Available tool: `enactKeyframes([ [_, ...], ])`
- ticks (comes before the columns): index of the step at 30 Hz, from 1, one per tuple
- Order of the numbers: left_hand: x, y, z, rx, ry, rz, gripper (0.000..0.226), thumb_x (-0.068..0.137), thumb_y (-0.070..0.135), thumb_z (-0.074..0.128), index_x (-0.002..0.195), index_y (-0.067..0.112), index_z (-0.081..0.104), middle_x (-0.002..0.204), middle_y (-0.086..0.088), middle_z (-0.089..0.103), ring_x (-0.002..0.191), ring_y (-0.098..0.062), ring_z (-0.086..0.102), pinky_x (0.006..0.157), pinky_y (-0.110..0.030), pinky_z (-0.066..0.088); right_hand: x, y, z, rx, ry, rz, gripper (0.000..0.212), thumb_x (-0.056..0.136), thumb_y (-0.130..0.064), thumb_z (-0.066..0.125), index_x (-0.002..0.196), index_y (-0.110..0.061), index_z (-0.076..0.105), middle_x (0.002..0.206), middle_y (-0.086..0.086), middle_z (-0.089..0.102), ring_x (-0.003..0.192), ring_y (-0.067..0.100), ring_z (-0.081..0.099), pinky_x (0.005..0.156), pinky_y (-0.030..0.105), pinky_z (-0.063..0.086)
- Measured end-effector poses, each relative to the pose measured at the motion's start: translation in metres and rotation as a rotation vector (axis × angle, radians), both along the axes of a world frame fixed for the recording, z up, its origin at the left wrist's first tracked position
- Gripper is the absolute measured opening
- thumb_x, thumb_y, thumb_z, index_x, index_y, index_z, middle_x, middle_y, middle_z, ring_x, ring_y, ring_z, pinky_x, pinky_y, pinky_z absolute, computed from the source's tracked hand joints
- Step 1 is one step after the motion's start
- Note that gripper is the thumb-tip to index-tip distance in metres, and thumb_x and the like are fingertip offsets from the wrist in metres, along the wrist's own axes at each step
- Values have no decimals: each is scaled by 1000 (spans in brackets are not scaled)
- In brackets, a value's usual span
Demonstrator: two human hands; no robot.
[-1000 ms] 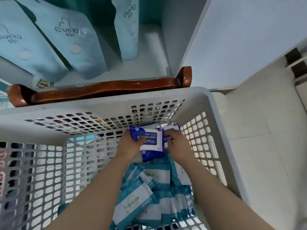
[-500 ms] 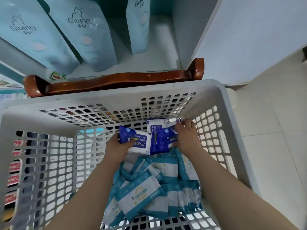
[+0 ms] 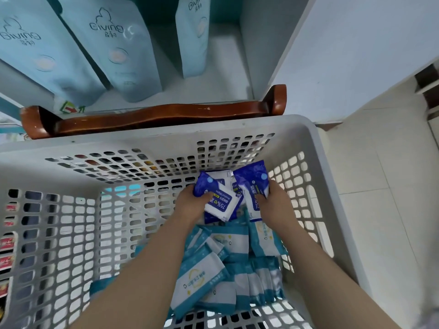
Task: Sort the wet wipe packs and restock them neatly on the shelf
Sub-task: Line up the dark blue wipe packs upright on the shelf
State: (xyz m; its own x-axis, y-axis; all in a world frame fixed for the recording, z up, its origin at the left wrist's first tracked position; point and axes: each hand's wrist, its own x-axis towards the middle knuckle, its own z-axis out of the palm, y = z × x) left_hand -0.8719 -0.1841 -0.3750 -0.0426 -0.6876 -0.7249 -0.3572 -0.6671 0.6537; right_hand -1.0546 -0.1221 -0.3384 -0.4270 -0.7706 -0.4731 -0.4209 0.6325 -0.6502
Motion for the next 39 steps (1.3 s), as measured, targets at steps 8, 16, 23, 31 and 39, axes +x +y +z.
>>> enactKeyframes([
  [8,-10,-5,-4,45,36,10,31,80,6,73,110,6,62,104,-10,66,86,-22,63,74,-31,54,1,1,-11,6,-97,-107,7,91,-7,53,95,-13,55,85,-2,61,72,11,56,55,23,38],
  [16,29,-4,7,-52,12,203,19,83,4,67,98,14,59,103,-11,67,77,-17,64,64,-25,53,9,-15,-18,50,-74,-51,12,88,-3,56,76,-6,54,73,3,54,70,20,56,59,20,49],
  [23,72,6,2,12,97,389,47,86,0,65,127,12,45,108,-9,64,81,-18,65,55,-25,52,22,-29,-45,124,104,145,14,82,-16,64,85,-2,60,86,8,56,108,36,52,92,46,47],
  [31,79,14,19,-31,91,329,28,86,8,68,112,10,61,107,-12,69,90,-26,67,74,-35,55,43,-31,-12,43,103,288,14,84,-7,63,71,-5,58,67,2,47,88,23,44,64,29,28],
  [39,122,40,102,-210,75,381,31,78,15,74,108,15,64,101,-7,73,86,-24,71,81,-42,56,77,-27,80,-230,236,471,20,86,-17,64,104,-15,71,121,7,52,105,21,55,71,20,34],
])
